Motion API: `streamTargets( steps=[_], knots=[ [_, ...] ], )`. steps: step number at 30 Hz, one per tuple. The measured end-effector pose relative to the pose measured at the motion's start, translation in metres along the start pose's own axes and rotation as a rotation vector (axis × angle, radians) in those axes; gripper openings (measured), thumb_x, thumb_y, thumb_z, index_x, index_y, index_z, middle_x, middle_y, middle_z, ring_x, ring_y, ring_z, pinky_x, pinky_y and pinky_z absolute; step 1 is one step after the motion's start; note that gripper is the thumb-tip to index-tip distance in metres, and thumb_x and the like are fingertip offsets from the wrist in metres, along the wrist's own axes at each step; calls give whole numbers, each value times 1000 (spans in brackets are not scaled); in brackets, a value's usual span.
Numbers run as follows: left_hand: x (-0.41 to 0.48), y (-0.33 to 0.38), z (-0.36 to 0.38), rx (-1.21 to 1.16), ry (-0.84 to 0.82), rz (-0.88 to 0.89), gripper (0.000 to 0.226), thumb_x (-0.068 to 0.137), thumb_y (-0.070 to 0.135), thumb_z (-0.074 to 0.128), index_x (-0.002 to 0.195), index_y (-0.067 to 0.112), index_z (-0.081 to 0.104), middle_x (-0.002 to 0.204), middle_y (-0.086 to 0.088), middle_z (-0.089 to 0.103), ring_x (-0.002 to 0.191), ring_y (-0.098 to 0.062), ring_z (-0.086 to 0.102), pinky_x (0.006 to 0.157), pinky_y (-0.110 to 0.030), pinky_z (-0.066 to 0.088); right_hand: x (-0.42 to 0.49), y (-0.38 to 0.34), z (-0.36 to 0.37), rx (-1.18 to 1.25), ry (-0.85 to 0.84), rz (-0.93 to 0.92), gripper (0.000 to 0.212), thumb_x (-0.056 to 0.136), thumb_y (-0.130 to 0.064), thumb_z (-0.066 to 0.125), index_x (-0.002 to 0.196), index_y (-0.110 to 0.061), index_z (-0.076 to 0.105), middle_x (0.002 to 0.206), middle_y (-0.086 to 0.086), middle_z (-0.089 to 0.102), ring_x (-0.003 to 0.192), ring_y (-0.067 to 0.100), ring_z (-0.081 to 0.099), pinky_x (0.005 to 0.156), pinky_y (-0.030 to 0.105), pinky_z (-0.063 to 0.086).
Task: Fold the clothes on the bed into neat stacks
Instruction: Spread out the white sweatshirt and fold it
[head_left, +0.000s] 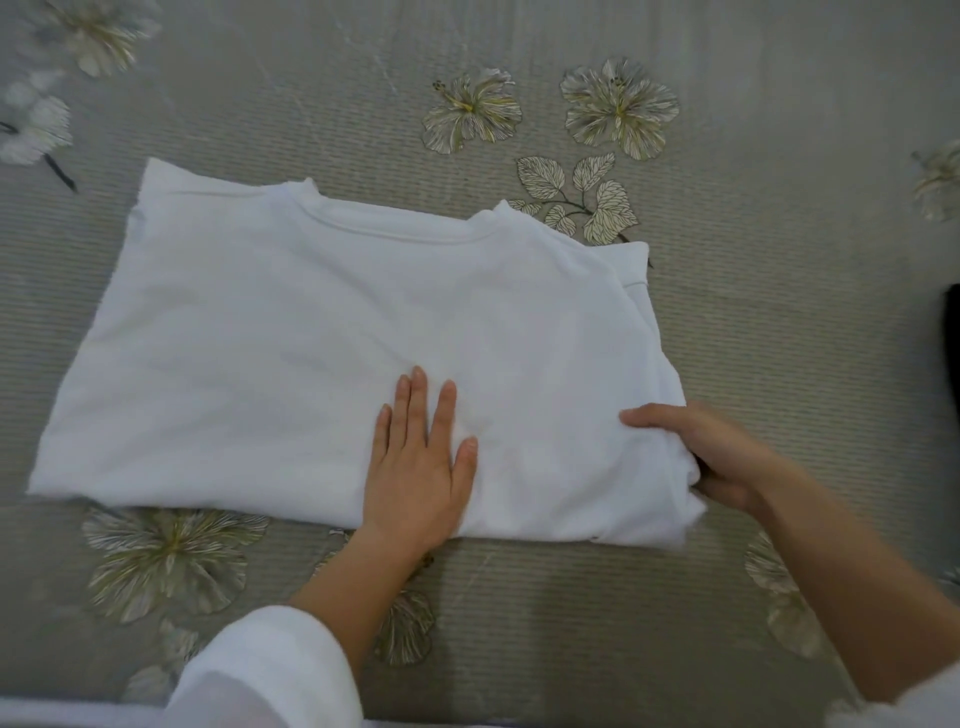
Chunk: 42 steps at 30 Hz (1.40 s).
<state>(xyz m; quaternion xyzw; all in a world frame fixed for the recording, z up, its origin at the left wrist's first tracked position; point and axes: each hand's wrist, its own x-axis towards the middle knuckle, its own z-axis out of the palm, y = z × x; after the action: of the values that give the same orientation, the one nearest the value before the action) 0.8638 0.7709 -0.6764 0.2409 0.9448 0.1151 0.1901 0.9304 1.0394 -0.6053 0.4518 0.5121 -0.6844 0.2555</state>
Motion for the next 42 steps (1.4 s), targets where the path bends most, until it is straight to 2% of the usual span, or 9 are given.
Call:
streamTargets(
  steps=[6, 10, 14, 18, 28, 32, 34, 37, 42],
  knots=[
    [9, -16, -21, -390, -219, 26, 58, 101, 44, 30, 152, 29, 7, 157, 6, -19, 139, -3, -24, 110, -23, -19, -30, -57, 55, 18, -216, -115, 50, 74, -11, 69, 123, -10, 58, 116, 12, 69, 103, 28, 68, 72, 33, 58],
    [11, -44, -65, -1160, -242, -237, 37, 100, 35, 42, 137, 30, 48, 151, 14, 34, 138, 3, 24, 116, -23, 15, -35, -82, 125, -34, -269, -287, 38, 76, -9, 68, 113, -17, 68, 115, 11, 69, 103, 28, 68, 74, 35, 58],
    [0, -98, -102, -1672, -86, -534, 28, 98, 35, 40, 115, 34, 63, 133, 6, 57, 120, -6, 53, 98, -26, 41, -19, -95, 207, -105, -156, -358, 44, 74, -13, 71, 108, 11, 59, 106, 27, 65, 97, 33, 63, 92, 45, 51],
    [-18, -164, -124, -1978, -46, -679, 38, 99, 40, 35, 124, 25, 58, 128, 0, 63, 114, -16, 59, 96, -35, 44, 1, -98, 295, -221, -135, -411, 8, 76, -6, 68, 79, -5, 61, 67, 3, 61, 64, 11, 59, 57, 17, 46],
    [-52, -245, -134, -2219, -62, -677, 55, 98, 47, 28, 134, 13, 54, 126, -13, 63, 105, -23, 66, 83, -36, 52, 51, -75, 432, -527, -166, -546, 17, 84, -11, 59, 85, -23, 47, 66, -10, 47, 53, 0, 44, 52, 14, 39],
    [-60, -252, -126, -2264, 28, -664, 60, 98, 52, 21, 131, 16, 56, 126, -12, 63, 114, -25, 62, 92, -42, 48, 61, -60, 443, -649, -208, -457, 56, 94, -34, 54, 145, -24, 34, 88, -3, 67, 79, 8, 64, 76, 23, 53],
    [-63, -253, -126, -2255, 75, -697, 62, 93, 59, 27, 130, 17, 55, 125, -12, 64, 114, -27, 61, 94, -46, 47, 61, -55, 437, -685, -148, -476, 51, 93, -38, 53, 141, -23, 43, 97, -5, 68, 96, 11, 62, 92, 35, 49],
    [-67, -244, -128, -2083, 162, -691, 67, 80, 61, 54, 132, 19, 52, 126, -6, 64, 114, -26, 61, 91, -53, 51, 53, -40, 411, -783, 66, -680, 41, 89, -42, 55, 127, -27, 56, 105, -15, 62, 97, 2, 54, 92, 27, 42],
    [-69, -229, -120, -1641, 423, -763, 42, 77, 20, 77, 114, 20, 57, 109, 2, 70, 100, -15, 68, 82, -37, 57, 32, 9, 350, -1265, 135, -755, 74, 86, -67, 41, 150, -32, 25, 158, -9, 17, 145, 11, 9, 116, 35, 11]
  ],
)
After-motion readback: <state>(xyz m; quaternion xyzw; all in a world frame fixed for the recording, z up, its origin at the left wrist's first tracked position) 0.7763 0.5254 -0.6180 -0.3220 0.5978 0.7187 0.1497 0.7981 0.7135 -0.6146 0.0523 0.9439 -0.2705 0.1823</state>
